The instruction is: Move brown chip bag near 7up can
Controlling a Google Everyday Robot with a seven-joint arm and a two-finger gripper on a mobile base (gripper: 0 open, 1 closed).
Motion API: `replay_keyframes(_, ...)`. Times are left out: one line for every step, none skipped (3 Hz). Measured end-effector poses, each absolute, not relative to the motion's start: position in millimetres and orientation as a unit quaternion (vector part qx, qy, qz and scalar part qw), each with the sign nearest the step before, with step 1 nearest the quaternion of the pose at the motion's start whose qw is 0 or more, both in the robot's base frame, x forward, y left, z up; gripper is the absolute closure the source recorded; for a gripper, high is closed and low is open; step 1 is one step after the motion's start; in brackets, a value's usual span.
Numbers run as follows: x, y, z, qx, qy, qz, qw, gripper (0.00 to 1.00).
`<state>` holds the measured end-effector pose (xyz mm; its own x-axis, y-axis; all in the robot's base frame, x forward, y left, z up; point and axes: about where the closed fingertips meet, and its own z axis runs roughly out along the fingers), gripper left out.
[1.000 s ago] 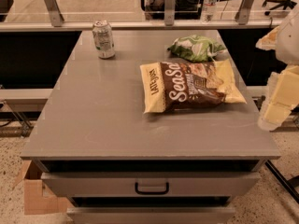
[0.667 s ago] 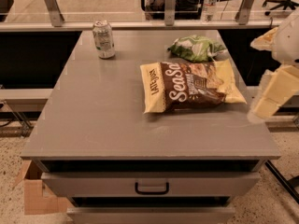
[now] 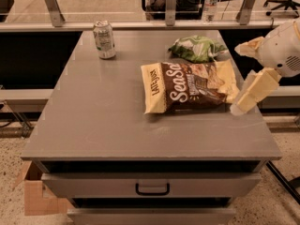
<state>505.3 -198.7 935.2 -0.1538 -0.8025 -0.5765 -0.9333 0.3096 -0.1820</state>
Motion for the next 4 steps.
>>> replay_keyframes(518, -192, 916, -0.581, 0.739, 0.121, 0.320, 0.00)
replay_keyframes(531, -178, 903, -0.580, 0.729, 0.124, 0.341, 0.00)
replay_keyframes(548, -155, 887, -0.574, 0.722, 0.122, 0.367, 0.00)
replay_keyframes(553, -146, 880, -0.570, 0.722, 0.117, 0.374, 0.00)
